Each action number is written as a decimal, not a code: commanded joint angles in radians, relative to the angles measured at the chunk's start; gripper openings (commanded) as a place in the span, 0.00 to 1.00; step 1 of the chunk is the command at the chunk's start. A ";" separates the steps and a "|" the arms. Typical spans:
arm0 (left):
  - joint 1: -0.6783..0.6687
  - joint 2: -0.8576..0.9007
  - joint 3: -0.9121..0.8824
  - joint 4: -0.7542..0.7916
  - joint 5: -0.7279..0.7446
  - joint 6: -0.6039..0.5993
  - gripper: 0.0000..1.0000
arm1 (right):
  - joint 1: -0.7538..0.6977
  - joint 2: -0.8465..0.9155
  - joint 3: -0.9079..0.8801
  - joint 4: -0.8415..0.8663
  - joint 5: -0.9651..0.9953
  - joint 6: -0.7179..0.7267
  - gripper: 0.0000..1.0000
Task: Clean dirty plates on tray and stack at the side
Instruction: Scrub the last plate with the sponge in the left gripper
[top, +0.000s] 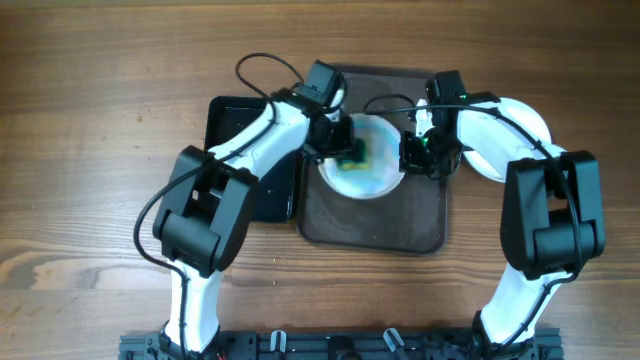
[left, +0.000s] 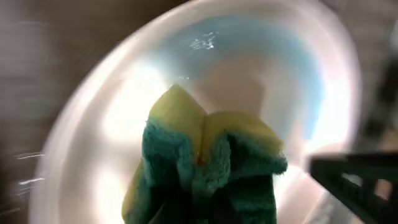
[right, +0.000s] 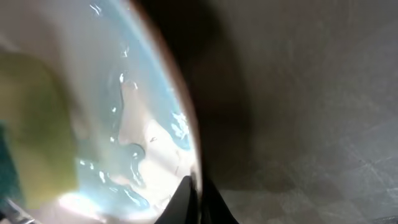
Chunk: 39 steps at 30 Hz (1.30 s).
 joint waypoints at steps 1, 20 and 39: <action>-0.074 0.018 -0.009 0.072 0.114 0.027 0.04 | 0.034 0.027 -0.025 -0.013 0.099 -0.058 0.04; -0.048 -0.020 -0.008 -0.389 -0.771 0.096 0.04 | 0.042 0.027 -0.025 -0.011 0.098 -0.031 0.04; -0.127 0.048 -0.008 -0.249 0.140 0.140 0.04 | 0.042 0.027 -0.025 -0.010 0.098 -0.024 0.04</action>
